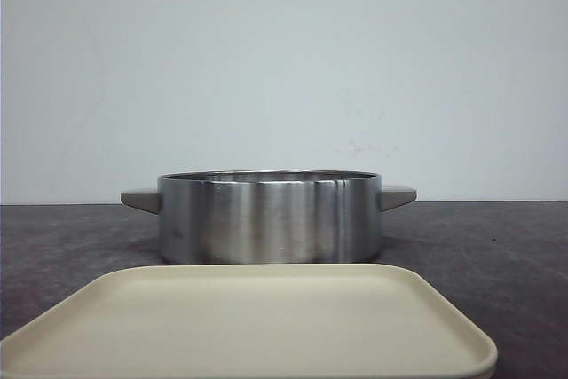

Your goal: Steam buns

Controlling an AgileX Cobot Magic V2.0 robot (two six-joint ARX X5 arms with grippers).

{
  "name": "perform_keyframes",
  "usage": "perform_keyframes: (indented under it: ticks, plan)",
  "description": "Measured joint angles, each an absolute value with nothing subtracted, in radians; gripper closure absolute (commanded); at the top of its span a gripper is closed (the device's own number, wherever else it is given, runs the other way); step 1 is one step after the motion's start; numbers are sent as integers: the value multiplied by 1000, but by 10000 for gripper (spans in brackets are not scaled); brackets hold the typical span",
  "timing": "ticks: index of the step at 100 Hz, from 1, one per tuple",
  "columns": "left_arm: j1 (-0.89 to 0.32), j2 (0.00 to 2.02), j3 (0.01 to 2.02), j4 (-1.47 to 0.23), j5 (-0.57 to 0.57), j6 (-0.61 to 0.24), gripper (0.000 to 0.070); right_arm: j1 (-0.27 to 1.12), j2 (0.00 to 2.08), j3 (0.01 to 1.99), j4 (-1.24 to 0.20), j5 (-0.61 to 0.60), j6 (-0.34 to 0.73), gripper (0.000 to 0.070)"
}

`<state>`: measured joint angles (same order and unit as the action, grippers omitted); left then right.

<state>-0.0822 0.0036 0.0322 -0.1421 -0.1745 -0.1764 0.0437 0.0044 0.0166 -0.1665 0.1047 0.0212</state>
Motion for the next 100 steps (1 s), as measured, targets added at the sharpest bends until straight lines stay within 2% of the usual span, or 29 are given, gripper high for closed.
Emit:
perform_keyframes:
  ticks: [40,100]
  plan:
    - [-7,4,32,-184,-26,-108,700,44,4,17,-167,105,21,688]
    - [-5,6,32,-184,-22,-107,700,44,4,17,-166,105,21,688]
